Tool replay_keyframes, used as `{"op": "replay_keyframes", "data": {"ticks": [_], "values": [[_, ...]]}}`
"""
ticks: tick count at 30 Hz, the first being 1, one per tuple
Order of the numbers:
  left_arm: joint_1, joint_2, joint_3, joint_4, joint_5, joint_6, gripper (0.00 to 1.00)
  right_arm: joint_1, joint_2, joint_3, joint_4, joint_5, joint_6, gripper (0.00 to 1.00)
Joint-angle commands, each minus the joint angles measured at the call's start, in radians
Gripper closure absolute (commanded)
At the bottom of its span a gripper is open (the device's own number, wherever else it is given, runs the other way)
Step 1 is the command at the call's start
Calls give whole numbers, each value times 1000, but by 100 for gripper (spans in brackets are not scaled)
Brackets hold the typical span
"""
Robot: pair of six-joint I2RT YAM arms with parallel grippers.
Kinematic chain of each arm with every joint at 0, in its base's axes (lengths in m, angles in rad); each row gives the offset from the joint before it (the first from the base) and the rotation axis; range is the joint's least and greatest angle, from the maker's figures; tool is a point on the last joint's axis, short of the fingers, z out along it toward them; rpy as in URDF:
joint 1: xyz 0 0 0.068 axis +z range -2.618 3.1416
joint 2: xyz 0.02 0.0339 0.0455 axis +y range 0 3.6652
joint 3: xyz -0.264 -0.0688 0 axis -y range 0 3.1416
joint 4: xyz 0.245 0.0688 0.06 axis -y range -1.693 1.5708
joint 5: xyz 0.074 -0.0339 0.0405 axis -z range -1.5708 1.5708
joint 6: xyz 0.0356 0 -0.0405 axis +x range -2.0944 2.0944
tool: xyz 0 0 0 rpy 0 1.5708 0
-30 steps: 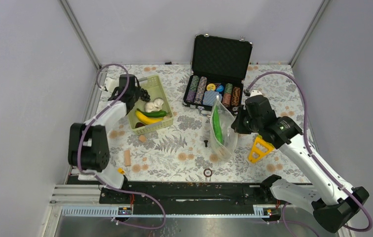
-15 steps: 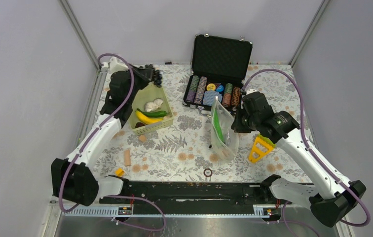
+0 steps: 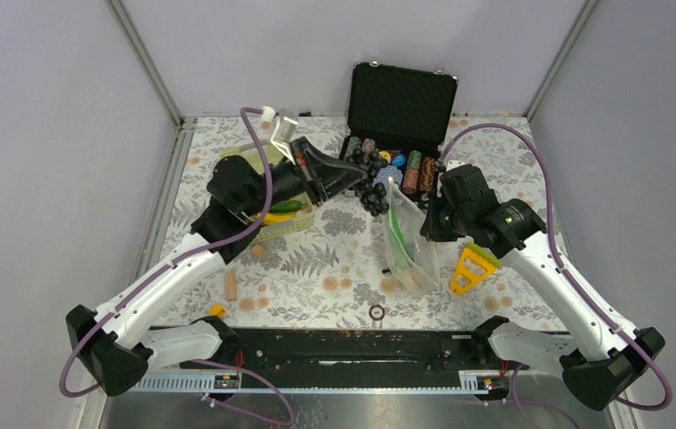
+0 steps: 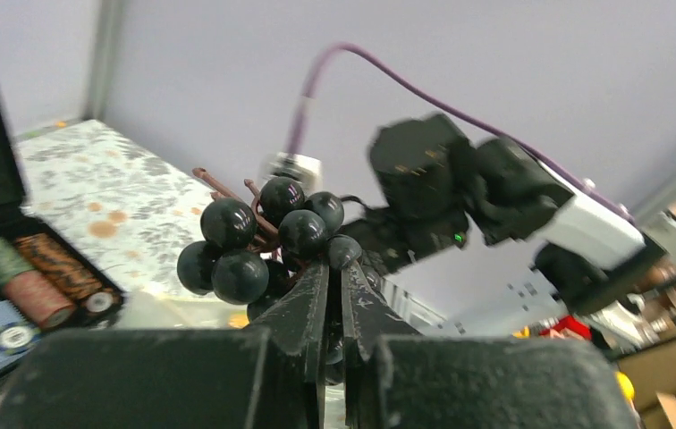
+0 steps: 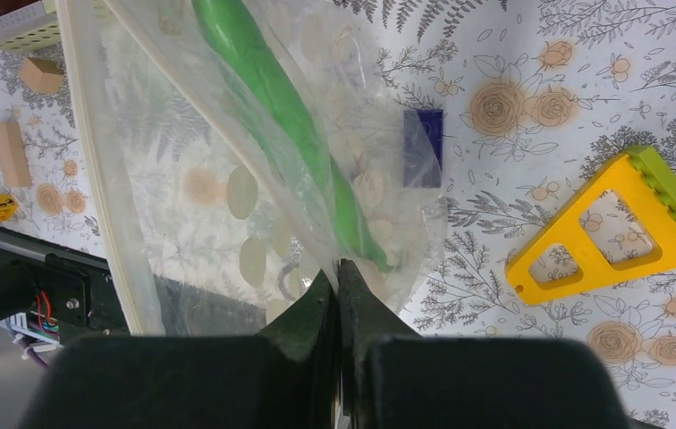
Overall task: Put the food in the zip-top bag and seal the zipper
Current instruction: Place the fake fruit in the zipper food storage bag.
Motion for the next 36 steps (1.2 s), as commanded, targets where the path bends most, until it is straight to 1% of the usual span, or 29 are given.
{"op": "replay_keyframes", "data": {"ticks": [1, 4, 7, 13, 18, 22, 26, 28, 32, 36], "values": [[-98, -19, 45, 53, 80, 94, 100, -7, -24, 47, -11, -40, 8, 100], [-161, -6, 27, 72, 25, 117, 100, -7, -43, 38, 5, -84, 36, 100], [-202, 34, 21, 88, -21, 110, 100, -7, -60, 32, 8, -95, 61, 100], [-252, 127, 21, 158, -119, 39, 100, -7, -76, 19, 35, -129, 108, 100], [-314, 160, 13, 133, -261, 101, 100, -7, -88, 18, 39, -127, 143, 100], [-343, 132, -80, 172, -383, 136, 100, -7, -108, 21, 36, -102, 192, 100], [-350, 92, -209, 279, -416, 112, 100, -7, -126, 17, 52, -75, 242, 100], [-358, 88, -244, 307, -427, 104, 100, -6, -137, 3, 83, -86, 261, 100], [-367, 105, -223, 238, -444, 118, 100, -7, -153, -29, 147, -134, 285, 100], [-384, 118, -196, 181, -427, 169, 100, -7, -153, -38, 158, -137, 298, 100]]}}
